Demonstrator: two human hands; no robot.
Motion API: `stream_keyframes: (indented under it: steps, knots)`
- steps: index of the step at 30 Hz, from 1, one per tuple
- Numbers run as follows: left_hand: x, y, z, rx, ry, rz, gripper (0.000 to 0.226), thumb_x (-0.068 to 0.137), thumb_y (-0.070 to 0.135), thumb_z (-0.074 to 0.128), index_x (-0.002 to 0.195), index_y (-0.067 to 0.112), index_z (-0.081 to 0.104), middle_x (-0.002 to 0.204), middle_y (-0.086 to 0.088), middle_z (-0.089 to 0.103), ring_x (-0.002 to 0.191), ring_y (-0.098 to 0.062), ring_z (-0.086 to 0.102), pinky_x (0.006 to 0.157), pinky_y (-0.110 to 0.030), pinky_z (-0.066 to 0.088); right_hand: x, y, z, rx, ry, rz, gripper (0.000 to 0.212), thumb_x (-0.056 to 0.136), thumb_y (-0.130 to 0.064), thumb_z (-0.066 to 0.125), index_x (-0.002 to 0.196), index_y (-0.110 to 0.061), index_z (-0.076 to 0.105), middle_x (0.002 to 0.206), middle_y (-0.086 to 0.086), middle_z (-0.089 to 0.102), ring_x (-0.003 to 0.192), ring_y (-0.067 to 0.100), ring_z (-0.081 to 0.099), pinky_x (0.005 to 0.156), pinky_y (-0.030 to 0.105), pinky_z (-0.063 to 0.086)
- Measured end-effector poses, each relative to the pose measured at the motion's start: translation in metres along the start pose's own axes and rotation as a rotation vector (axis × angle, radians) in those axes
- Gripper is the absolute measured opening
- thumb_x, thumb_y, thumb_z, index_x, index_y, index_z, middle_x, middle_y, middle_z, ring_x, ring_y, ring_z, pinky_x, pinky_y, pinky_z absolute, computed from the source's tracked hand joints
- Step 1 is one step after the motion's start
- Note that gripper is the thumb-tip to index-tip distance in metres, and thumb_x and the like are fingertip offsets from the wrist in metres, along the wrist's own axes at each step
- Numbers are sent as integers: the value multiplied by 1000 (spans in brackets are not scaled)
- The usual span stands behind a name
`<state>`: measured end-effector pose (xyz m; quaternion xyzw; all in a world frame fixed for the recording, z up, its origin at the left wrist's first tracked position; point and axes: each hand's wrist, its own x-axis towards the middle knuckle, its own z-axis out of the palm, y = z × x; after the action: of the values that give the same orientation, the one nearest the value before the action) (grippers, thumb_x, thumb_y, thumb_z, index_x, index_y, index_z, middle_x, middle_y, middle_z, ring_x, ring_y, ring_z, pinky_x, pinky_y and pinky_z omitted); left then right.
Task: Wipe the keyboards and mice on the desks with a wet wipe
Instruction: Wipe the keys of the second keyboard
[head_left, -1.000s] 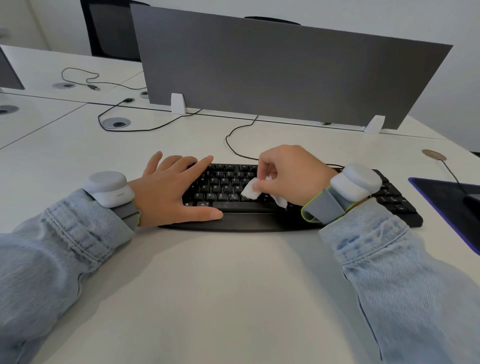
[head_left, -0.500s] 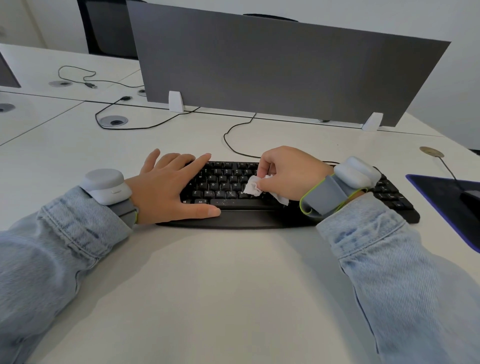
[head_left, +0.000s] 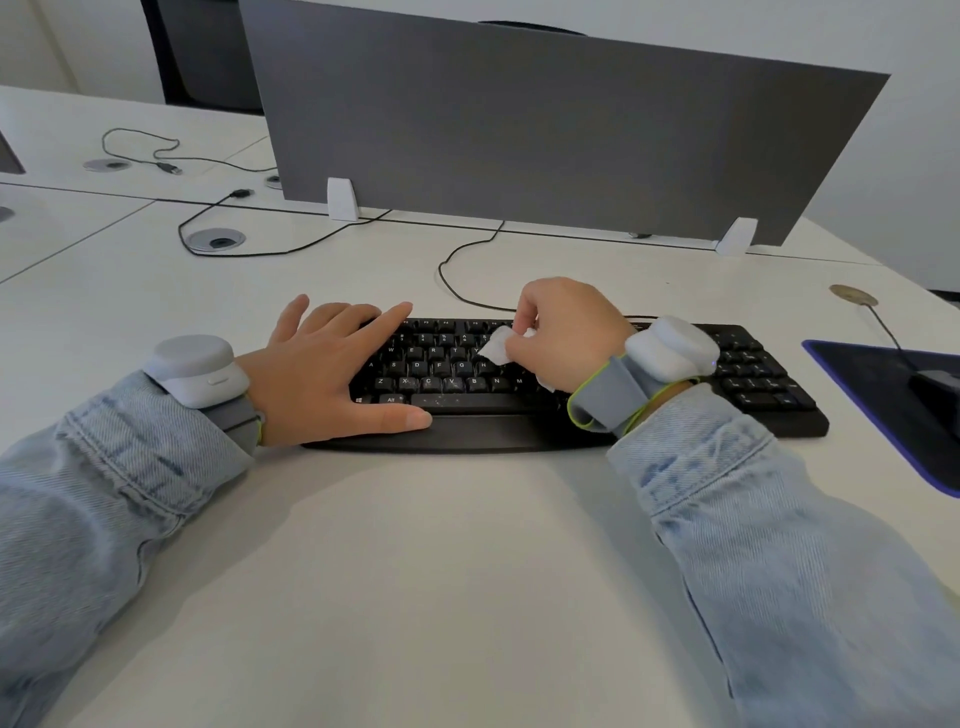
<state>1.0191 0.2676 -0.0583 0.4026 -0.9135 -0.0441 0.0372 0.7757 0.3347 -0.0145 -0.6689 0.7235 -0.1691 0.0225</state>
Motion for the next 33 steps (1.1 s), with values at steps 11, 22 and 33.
stream_keyframes:
  steps: [11,22,33]
  knots:
    - [0,-2,2,-2,1,5,124,56,106,13,158,40,-7,156,12,24,150,-17,11,124,-54,-6,-7,-4,-12,-1,-137,-277,8,84,-18,63,79,-24,60,68,-14,51,64,0,46,58,17,36]
    - [0,-1,1,-1,-1,-1,124,55,106,12,158,39,-7,157,11,23,150,-17,11,124,-53,-6,-5,28,-31,-4,22,-165,4,83,-26,66,82,-24,63,74,-13,55,73,9,52,62,24,35]
    - [0,-1,0,3,-9,-3,124,56,106,13,158,39,-8,157,11,22,150,-17,11,124,-54,-5,-13,44,-43,-152,-148,-42,9,82,-22,65,74,-24,62,70,-13,52,67,8,51,55,21,35]
